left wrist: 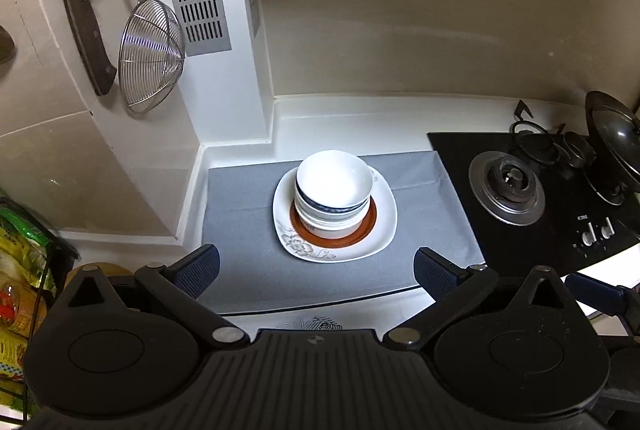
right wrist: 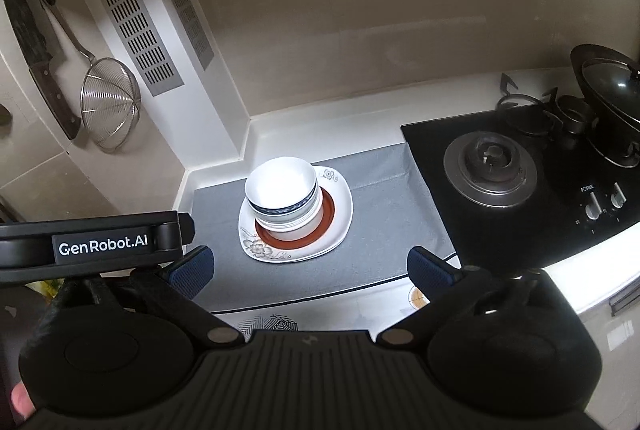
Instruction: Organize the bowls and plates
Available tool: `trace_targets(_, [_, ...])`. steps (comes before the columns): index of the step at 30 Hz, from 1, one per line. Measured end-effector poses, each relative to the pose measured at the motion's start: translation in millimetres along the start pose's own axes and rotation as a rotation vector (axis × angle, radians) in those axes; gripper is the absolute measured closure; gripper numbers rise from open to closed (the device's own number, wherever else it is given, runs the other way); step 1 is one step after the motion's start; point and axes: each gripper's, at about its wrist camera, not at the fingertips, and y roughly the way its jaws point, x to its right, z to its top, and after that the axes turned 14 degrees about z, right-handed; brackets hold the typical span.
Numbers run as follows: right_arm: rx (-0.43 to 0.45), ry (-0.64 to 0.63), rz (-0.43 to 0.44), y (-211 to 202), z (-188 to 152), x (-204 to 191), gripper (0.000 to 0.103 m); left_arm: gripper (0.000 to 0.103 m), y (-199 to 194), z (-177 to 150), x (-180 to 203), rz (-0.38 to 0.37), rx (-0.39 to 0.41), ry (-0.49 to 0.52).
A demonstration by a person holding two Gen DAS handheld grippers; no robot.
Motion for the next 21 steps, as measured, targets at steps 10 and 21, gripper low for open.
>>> trace_targets(10, [0.004, 0.001, -0.042, 0.8, -7.2, -0.2, 0.0, 0.0, -4.3, -4.4, 4.4, 0.002, 0.001, 0.029])
trace_targets(21, [0.005, 0.004, -0.063, -1.5, -10.8, -2.8, 0.0, 0.0, -5.1, -5.5, 5.1, -0.004, 0.001, 0.052])
